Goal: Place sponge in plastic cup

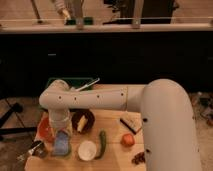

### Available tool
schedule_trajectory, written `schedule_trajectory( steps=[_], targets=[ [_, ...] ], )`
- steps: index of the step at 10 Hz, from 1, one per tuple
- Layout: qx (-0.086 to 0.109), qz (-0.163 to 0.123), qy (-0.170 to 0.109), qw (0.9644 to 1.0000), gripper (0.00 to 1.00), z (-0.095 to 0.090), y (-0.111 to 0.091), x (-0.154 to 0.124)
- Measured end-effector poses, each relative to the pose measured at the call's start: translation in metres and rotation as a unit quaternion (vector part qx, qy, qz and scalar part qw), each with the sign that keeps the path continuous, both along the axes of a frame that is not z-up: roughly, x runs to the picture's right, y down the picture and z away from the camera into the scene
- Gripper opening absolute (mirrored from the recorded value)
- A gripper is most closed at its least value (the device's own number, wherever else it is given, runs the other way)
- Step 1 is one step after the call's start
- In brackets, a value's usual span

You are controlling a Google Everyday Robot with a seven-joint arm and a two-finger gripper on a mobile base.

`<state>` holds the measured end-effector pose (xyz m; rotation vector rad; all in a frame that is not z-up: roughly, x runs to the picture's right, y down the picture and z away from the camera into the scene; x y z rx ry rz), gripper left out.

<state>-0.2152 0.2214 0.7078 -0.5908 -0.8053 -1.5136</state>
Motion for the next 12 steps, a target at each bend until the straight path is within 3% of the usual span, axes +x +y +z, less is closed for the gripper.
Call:
schedule_trajectory(
  steps=[8,12],
  targets=[
    [-0.010,-0.024,0.005,0.9997,0.03,0.002,0.018,-0.001],
    [-0.010,-0.024,0.005,0.9997,0.42,0.002,0.018,-0.001]
  ],
)
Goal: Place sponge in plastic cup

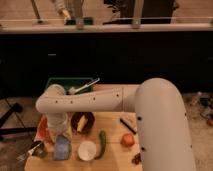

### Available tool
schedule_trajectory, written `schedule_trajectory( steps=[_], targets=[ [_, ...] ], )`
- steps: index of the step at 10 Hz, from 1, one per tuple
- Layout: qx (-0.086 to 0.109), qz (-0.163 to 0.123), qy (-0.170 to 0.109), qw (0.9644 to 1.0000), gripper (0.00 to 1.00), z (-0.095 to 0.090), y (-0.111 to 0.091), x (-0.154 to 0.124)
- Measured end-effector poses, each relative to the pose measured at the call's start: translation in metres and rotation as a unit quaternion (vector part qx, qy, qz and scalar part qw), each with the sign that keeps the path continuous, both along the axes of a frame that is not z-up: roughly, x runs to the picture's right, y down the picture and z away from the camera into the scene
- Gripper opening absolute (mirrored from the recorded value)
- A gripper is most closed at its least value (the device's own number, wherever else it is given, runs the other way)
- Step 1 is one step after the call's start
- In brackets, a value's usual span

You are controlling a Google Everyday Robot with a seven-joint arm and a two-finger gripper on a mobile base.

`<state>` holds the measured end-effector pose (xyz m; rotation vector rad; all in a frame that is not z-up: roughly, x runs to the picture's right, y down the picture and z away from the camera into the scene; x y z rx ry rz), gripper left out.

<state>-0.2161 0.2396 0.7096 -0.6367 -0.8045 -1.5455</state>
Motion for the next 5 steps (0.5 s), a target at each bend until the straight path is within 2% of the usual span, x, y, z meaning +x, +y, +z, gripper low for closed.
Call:
schedule_trajectory(
  steps=[3,4,5],
  targets=[
    [0.000,0.000,0.000,1.0000,0.72,0.0001,-0.0001,0.0001],
    [0.000,0.000,0.000,1.0000,0.78,0.0001,0.0000,0.0001],
    [0.000,0.000,0.000,1.0000,0.80,0.0001,0.0000,0.0001]
  ],
)
